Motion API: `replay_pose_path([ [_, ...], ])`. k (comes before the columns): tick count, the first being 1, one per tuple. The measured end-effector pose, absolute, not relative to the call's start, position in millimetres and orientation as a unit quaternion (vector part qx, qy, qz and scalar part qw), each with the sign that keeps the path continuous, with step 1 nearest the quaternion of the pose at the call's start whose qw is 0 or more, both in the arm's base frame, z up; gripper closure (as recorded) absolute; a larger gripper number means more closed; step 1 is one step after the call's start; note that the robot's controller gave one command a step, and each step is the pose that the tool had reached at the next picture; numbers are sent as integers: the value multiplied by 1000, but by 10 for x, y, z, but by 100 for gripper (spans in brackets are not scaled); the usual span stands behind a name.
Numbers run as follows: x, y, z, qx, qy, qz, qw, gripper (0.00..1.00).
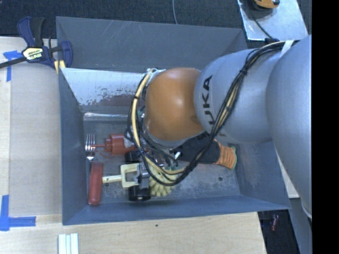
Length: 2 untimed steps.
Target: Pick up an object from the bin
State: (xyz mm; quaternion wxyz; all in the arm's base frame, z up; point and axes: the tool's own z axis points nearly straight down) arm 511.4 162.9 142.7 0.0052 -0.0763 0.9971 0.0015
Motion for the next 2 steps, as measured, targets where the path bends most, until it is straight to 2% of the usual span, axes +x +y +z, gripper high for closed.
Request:
replay_pose_path([
  [1,5154,1630,1969,-73,997,1,3,0],
  [2,5204,1514,2392,-72,997,0,3,0],
])
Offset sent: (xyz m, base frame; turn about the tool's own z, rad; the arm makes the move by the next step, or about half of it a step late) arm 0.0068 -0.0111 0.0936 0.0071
